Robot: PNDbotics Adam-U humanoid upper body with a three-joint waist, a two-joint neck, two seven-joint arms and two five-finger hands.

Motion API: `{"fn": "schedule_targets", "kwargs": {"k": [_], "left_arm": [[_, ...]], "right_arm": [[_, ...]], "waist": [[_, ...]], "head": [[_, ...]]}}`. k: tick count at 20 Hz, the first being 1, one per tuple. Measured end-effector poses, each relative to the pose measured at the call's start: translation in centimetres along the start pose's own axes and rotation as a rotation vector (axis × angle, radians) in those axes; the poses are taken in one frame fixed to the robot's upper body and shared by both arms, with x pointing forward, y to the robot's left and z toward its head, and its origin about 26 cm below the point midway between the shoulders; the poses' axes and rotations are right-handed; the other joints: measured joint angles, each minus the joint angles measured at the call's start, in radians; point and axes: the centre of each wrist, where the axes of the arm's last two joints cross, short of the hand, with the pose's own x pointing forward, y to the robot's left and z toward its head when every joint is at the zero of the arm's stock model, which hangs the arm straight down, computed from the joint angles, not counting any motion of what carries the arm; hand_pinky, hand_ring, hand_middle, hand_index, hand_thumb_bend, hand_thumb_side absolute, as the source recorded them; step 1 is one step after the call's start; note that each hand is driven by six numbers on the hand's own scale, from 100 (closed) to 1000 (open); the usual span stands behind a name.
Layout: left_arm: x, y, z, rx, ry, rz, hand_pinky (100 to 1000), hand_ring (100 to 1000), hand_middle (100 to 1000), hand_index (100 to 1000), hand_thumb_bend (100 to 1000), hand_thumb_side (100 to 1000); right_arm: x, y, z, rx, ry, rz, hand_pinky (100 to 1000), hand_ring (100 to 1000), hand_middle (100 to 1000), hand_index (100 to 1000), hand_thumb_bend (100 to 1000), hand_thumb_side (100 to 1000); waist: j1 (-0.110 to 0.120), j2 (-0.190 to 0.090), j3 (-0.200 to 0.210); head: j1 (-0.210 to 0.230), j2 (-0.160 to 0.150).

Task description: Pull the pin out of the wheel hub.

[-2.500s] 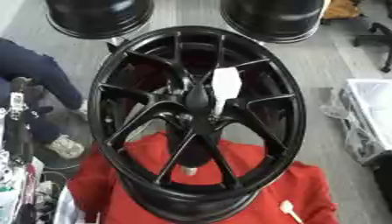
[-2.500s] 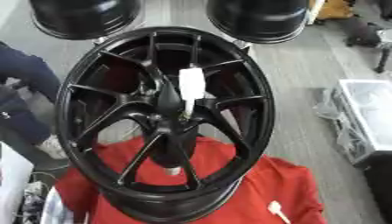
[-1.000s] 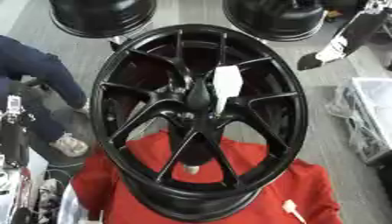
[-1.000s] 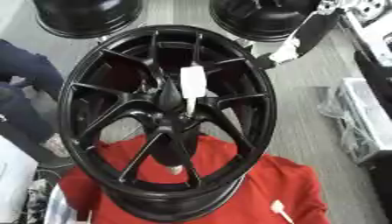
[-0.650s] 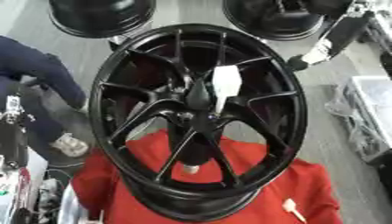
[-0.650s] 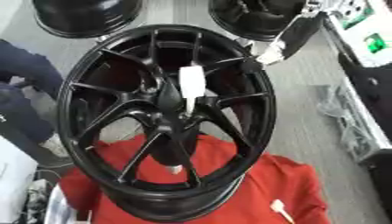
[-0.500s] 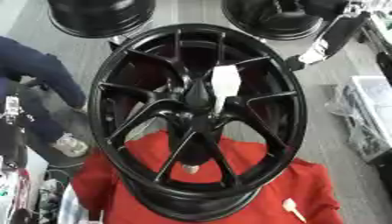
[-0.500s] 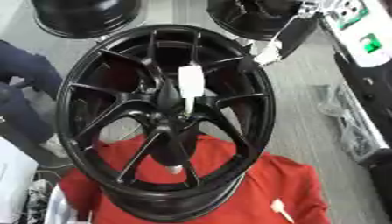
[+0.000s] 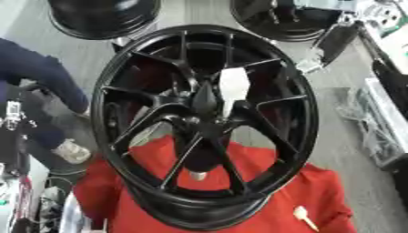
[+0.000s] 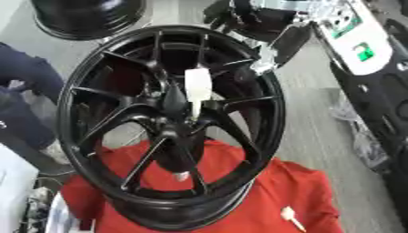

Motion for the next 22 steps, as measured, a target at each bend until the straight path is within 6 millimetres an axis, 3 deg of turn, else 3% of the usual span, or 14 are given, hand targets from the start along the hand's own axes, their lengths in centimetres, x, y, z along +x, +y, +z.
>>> {"fn": "schedule_targets", "kwargs": {"k": [22], "left_arm": [[0.0,0.0,0.0,-0.002,0.001,0.000,685,829,711,672,310,796]], "right_arm": [[-2.6,3.9,-2.7,0.067,0.042,-0.093,852,883,837,931,630,328]], "waist": [[0.000,0.005,0.003]], "head": [[-0.009,0.000]]}}
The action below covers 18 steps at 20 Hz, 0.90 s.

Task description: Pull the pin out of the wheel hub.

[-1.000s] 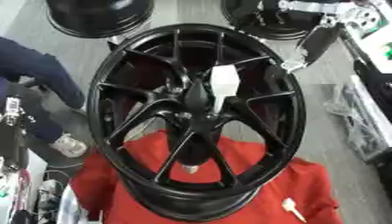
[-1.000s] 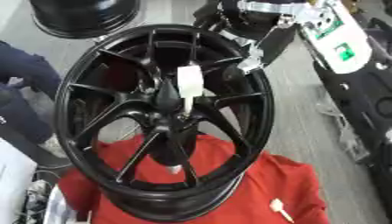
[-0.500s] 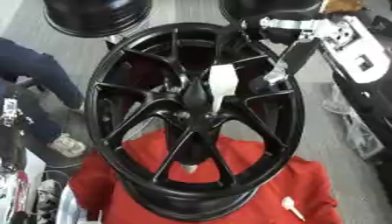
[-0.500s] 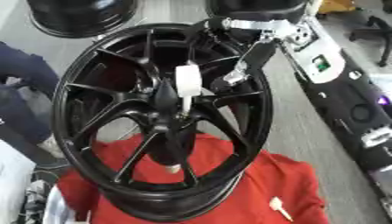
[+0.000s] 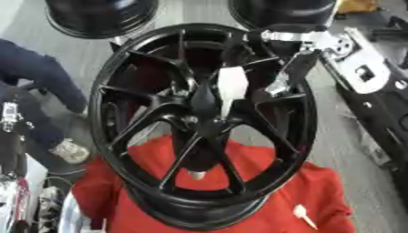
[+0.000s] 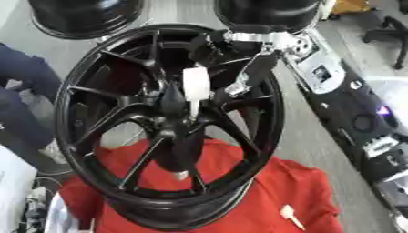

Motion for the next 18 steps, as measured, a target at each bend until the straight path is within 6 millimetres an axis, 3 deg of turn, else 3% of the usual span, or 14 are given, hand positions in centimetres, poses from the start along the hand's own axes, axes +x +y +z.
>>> {"fn": "schedule_targets", "kwargs": {"k": [10,18], "left_arm": [[0.0,0.0,0.0,-0.002,0.001,0.000,685,829,712,673,308,797],[0.0,0.0,-0.1,-0.004,0.001,0.000,686,829,712,673,306,798]], "right_arm": [[-0.3,0.6,-0.6,0.010,0.006,-0.009,835,855,797,888,680,299],[-0.4,1.1,-1.2,0.016,0.011,0.002,818,820,745,821,651,338]], "waist": [[0.000,0.000,0.000],[-0.001,0.000,0.001]], "head": [[-0.002,0.000],[-0.006,0.000]]}}
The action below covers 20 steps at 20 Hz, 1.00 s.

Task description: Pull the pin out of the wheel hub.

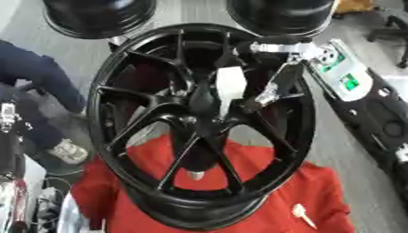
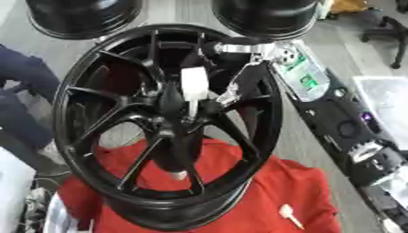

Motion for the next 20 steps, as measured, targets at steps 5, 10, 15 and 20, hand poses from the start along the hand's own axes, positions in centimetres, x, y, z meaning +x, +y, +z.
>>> {"fn": "schedule_targets", "kwargs": {"k": [5,10,15,20], "left_arm": [[0.05,-0.03,-0.06,-0.001,-0.002,0.001,686,829,713,673,304,799],[0.09,-0.06,-0.11,-0.001,-0.004,0.001,686,829,713,673,303,799],[0.09,-0.06,-0.11,-0.001,-0.004,0.001,686,829,713,673,302,800],[0.09,-0.06,-0.11,-0.001,-0.004,0.001,686,828,713,673,301,801]], "right_arm": [[0.04,0.06,-0.15,-0.023,-0.008,0.012,806,801,716,770,612,326],[0.09,0.23,-0.46,-0.044,-0.016,0.014,797,787,688,729,563,288],[0.17,0.34,-0.74,-0.068,-0.025,0.013,791,777,674,691,524,261],[0.18,0.35,-0.75,-0.083,-0.027,0.014,786,769,663,652,452,236]], "waist": [[-0.002,0.000,0.001],[-0.003,0.000,0.001],[-0.004,0.000,0.001],[-0.004,0.000,0.001]], "head": [[-0.001,0.000],[-0.001,0.000],[-0.001,0.000],[-0.001,0.000]]}}
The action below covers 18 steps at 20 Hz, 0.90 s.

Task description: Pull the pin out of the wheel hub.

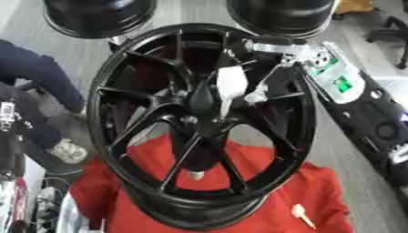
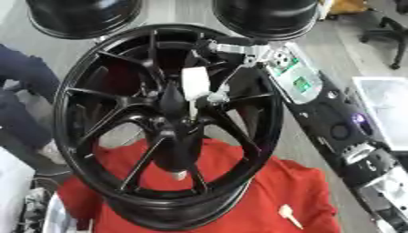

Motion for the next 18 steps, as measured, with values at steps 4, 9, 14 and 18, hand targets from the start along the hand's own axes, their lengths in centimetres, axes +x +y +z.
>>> {"fn": "schedule_targets", "kwargs": {"k": [4,9,14,18], "left_arm": [[0.00,0.00,0.00,0.000,0.000,0.000,687,828,713,673,300,802],[0.00,0.00,0.00,0.000,0.000,0.000,687,828,713,673,299,802],[0.00,0.00,0.00,0.000,0.000,0.000,687,828,713,673,298,803],[0.00,0.00,0.00,0.000,0.000,0.000,687,828,713,673,298,803]], "right_arm": [[-0.02,0.05,0.02,-0.015,-0.002,-0.003,783,764,657,627,416,229],[0.05,0.19,0.12,-0.043,-0.007,-0.016,783,763,654,592,358,228],[0.22,-0.04,0.32,-0.065,-0.010,-0.020,781,760,649,554,310,212],[0.40,-0.15,0.30,-0.073,-0.017,-0.018,780,758,642,489,254,168]], "waist": [[0.000,0.001,-0.001],[0.000,0.001,-0.002],[-0.001,0.001,-0.002],[-0.001,0.001,-0.003]], "head": [[0.000,0.000],[0.000,0.000],[0.000,0.000],[0.000,0.000]]}}
